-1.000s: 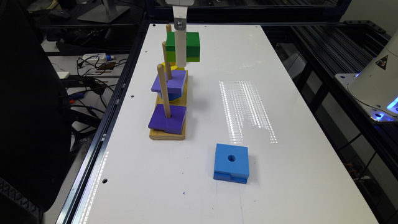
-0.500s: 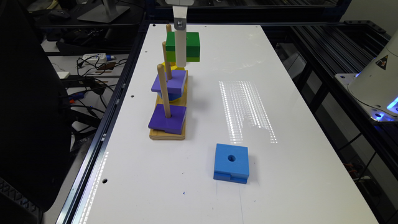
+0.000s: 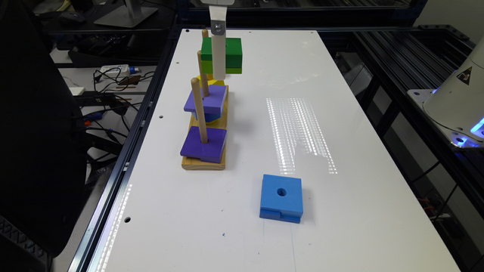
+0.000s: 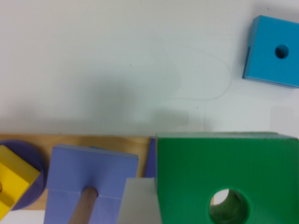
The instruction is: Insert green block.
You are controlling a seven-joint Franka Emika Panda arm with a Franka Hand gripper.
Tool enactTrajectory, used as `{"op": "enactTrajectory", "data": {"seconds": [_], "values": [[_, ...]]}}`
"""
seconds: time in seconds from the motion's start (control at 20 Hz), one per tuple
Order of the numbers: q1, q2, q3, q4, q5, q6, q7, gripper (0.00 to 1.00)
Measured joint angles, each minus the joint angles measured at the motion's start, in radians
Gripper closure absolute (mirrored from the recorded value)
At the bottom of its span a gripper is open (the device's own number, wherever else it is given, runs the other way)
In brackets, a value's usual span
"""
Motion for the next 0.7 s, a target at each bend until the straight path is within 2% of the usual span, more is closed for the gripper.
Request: {"op": "enactTrajectory", "data": {"seconds": [0.3, 0.7], "values": [[0.004, 0.008, 0.003, 0.01, 0.0006, 0.018, 0.001, 1.0], [0.004, 0.065, 0.003, 0.074, -0.0004, 0.019, 0.001, 1.0]]}}
